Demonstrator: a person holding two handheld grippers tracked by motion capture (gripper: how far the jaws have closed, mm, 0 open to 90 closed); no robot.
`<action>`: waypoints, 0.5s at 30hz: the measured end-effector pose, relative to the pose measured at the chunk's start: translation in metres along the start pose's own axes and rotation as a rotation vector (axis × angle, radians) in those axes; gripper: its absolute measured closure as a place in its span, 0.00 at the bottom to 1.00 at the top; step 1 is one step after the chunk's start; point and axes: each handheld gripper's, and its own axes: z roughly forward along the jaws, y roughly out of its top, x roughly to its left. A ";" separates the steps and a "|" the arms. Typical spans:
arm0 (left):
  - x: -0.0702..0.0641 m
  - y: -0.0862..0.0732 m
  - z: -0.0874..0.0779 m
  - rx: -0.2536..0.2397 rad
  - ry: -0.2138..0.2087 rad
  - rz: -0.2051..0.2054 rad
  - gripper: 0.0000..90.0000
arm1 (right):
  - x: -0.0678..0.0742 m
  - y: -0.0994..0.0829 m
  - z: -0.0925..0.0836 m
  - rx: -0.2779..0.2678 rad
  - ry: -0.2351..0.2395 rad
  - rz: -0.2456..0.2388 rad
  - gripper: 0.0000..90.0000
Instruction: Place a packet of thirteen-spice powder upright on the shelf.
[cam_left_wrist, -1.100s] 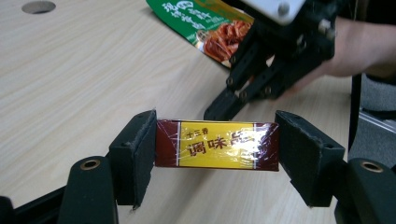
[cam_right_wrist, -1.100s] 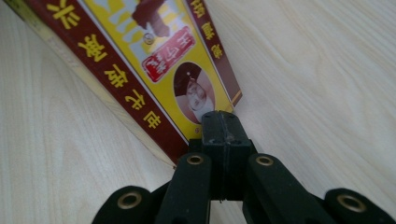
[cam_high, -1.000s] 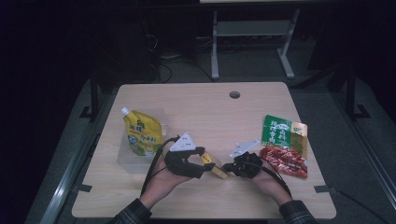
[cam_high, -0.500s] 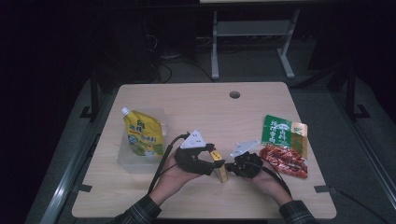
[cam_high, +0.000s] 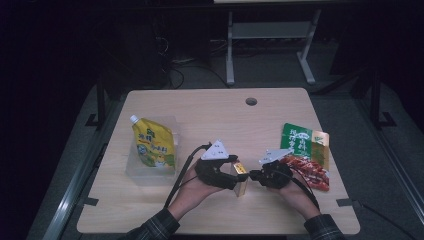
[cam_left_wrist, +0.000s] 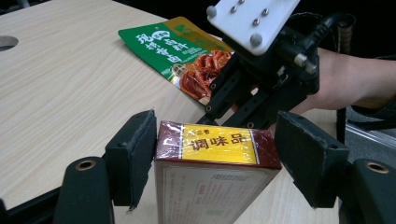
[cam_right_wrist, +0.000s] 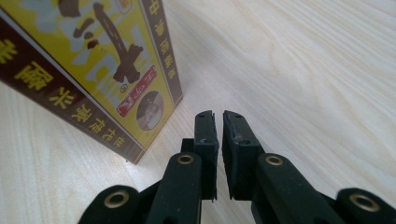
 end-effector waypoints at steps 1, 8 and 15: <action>0.000 0.000 0.000 -0.005 -0.002 -0.001 0.32 | -0.001 -0.001 -0.002 -0.002 0.002 0.006 0.94; 0.001 0.002 -0.006 -0.018 -0.007 -0.007 0.27 | 0.000 -0.010 -0.020 -0.015 -0.006 0.056 1.00; -0.001 0.005 -0.020 -0.018 -0.008 0.005 0.24 | 0.023 -0.026 -0.027 0.003 0.048 0.043 1.00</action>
